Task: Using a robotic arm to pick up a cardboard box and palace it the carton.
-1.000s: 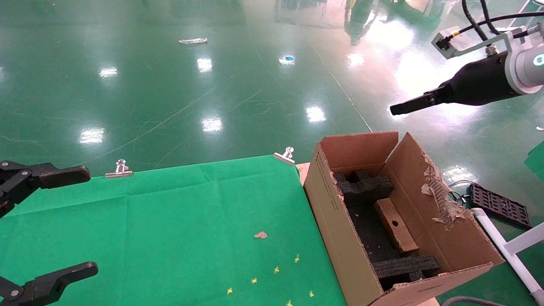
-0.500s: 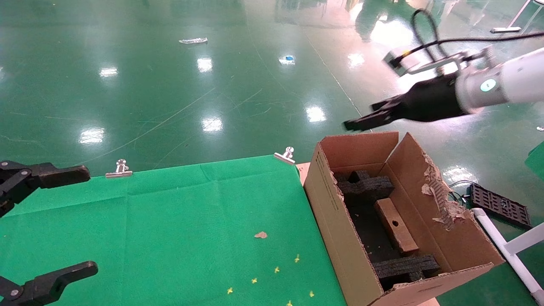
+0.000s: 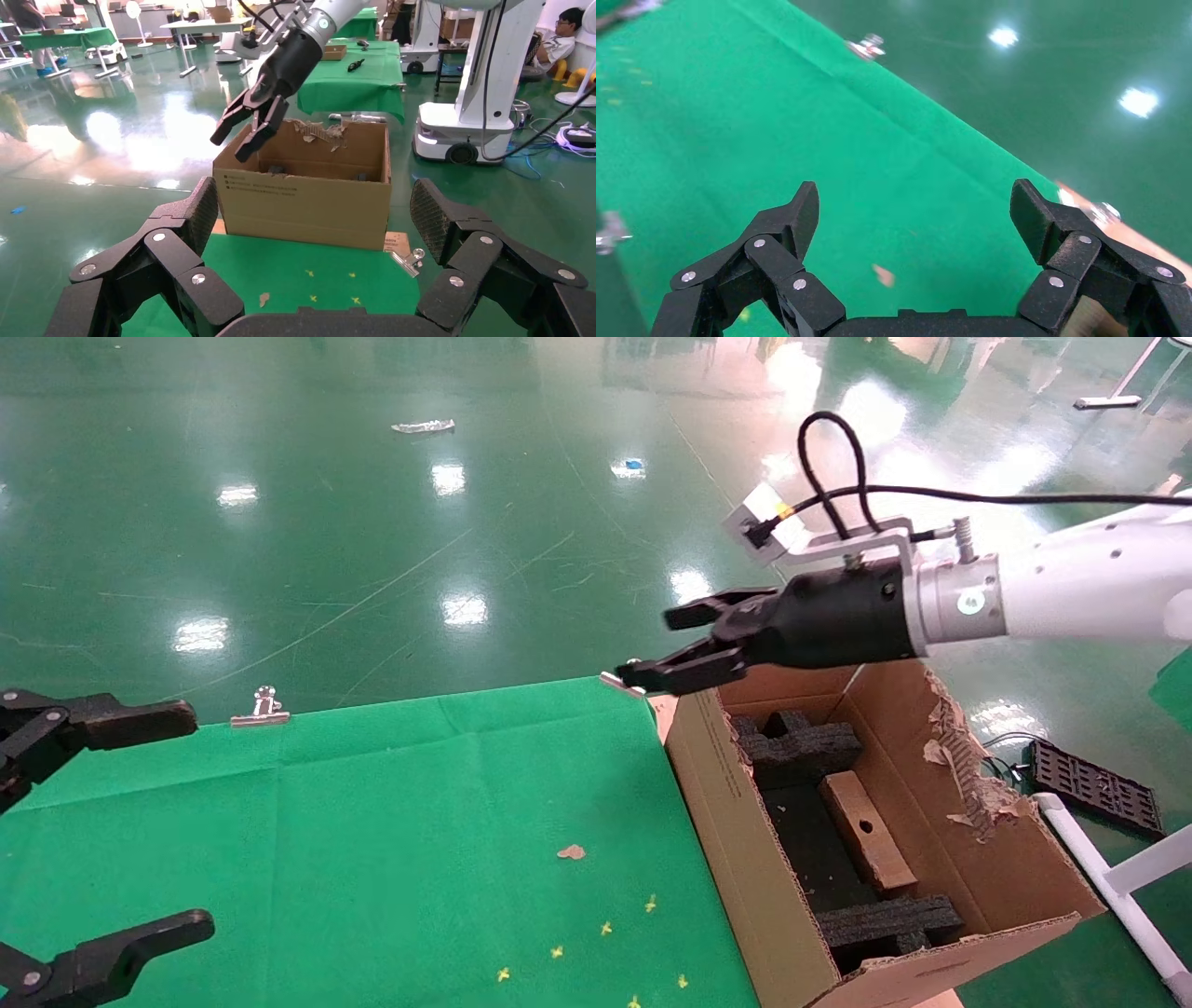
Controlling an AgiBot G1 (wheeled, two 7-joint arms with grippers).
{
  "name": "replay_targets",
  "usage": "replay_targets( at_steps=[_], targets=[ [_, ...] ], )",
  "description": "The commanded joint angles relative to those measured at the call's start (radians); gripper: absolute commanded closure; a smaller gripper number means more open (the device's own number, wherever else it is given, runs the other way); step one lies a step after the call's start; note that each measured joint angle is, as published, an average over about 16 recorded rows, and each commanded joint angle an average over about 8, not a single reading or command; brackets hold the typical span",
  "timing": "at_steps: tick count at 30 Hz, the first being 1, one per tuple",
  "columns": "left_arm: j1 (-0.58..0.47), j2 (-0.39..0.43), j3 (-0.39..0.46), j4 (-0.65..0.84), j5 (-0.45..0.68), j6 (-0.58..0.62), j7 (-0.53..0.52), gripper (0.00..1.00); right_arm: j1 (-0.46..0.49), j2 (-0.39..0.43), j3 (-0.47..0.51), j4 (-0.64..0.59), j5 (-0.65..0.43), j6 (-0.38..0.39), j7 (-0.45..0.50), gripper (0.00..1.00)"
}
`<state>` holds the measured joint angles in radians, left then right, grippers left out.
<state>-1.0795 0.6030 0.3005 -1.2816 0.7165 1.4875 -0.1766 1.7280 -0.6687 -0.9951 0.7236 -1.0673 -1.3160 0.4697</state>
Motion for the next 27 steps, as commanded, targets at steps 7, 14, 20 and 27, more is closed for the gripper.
replay_targets(
  at_steps=[7,14,20,27],
  targets=[
    [0.000,0.000,0.000,0.000,0.000,0.000,0.000,0.00,-0.150,0.013,0.164,0.129,0.077,-0.041,-0.065,0.00],
    [0.000,0.000,0.001,0.000,-0.001,0.000,0.000,0.00,-0.283,0.025,0.309,0.242,0.146,-0.078,-0.122,0.00],
    [0.000,0.000,0.001,0.000,-0.001,0.000,0.001,0.00,-0.395,0.035,0.433,0.339,0.204,-0.109,-0.171,0.00],
    [0.000,-0.001,0.001,0.000,-0.001,-0.001,0.001,0.00,-0.527,0.046,0.577,0.452,0.271,-0.145,-0.227,0.00]
  ],
)
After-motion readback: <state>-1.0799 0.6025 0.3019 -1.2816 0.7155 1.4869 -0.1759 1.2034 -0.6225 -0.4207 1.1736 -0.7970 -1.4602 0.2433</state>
